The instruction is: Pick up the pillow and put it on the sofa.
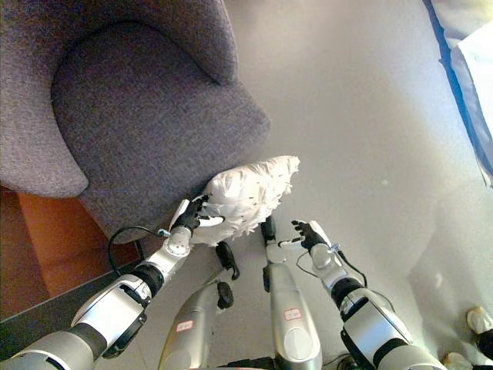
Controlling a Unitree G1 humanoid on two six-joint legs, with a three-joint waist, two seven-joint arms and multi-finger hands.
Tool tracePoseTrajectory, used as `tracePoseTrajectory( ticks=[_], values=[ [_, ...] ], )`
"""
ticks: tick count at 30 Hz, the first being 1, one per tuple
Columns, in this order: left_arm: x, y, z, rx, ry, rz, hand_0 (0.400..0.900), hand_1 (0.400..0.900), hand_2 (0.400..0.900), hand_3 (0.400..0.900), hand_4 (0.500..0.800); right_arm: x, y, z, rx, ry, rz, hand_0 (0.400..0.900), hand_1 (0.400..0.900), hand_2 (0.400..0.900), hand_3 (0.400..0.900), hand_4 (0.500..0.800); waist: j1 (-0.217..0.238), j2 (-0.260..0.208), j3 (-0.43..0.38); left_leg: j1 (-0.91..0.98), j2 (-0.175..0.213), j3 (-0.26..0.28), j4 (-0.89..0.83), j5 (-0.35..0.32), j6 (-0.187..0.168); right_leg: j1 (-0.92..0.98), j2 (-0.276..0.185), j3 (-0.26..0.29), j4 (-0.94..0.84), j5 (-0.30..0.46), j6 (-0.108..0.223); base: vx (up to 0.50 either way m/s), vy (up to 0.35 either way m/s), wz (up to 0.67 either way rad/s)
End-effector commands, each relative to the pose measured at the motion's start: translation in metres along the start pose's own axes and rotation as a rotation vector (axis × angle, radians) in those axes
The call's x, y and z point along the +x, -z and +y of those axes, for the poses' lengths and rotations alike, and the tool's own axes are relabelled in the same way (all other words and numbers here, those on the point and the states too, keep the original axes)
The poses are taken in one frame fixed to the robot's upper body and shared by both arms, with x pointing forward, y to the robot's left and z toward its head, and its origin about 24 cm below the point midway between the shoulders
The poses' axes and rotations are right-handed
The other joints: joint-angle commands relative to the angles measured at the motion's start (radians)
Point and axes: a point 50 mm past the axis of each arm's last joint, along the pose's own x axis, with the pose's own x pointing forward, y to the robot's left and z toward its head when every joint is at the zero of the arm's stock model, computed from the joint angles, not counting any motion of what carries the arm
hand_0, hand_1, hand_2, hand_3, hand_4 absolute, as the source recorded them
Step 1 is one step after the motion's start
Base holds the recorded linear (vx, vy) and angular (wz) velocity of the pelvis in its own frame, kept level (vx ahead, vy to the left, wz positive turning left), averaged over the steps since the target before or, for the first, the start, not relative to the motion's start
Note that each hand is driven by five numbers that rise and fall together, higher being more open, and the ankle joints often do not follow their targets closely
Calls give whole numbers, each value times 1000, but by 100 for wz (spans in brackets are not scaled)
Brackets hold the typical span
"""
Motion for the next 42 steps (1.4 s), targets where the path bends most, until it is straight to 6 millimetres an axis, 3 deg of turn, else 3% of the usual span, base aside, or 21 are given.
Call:
tracePoseTrajectory(
  ticks=[1,10,11,12,13,14,20,30,42],
  values=[
    [11,-22,29,-34,-119,-39,900,900,900,900,800,3,-31,-9,11,36,-105,900,900,900,900,800,-12,-15,11,-126,73,-57,127,6,-93,-77,-50,32,136,-104,116,-36,-36,-2],
    [16,-44,43,-31,-178,-85,900,900,900,900,800,2,-51,-12,22,48,-181,900,900,900,900,800,-27,-36,11,-230,80,-61,156,16,-102,-172,-45,24,149,-83,120,-19,-34,-1],
    [17,-47,45,-31,-189,-92,843,843,843,843,766,2,-53,-13,24,49,-190,900,900,900,900,800,-30,-39,11,-243,81,-61,161,16,-103,-183,-46,22,151,-81,120,-45,-37,2],
    [18,-51,47,-31,-197,-97,682,682,682,682,669,1,-56,-13,24,50,-198,900,900,900,900,800,-33,-41,11,-254,82,-63,167,16,-104,-193,-46,22,153,-79,121,-53,-33,2],
    [18,-55,49,-29,-202,-102,449,449,449,449,529,1,-58,-14,26,52,-208,900,900,900,900,800,-35,-44,11,-268,82,-64,174,15,-104,-204,-46,20,156,-78,121,-44,-34,2],
    [19,-58,51,-25,-211,-111,400,400,400,400,500,1,-61,-15,28,53,-216,900,900,900,900,800,-37,-46,11,-280,82,-66,181,15,-104,-215,-46,19,158,-75,121,-50,-33,2],
    [21,-76,62,-17,-262,-148,400,400,400,400,500,-1,-69,-16,39,52,-246,900,900,900,900,800,-50,-59,11,-319,82,-74,198,10,-105,-250,-46,15,160,-62,122,-31,-31,1],
    [22,-80,67,-10,-266,-157,400,400,400,400,500,-1,-67,-17,48,52,-251,900,900,900,900,800,-54,-58,11,-308,85,-79,180,18,-112,-248,-51,9,153,-56,123,-7,-1,2],
    [20,-71,59,-24,-228,-168,400,400,400,400,500,0,-44,-10,57,43,-162,900,900,900,900,800,-37,-42,11,-209,84,-85,139,19,-113,-161,-61,1,144,-81,120,6,11,1]
  ],
)
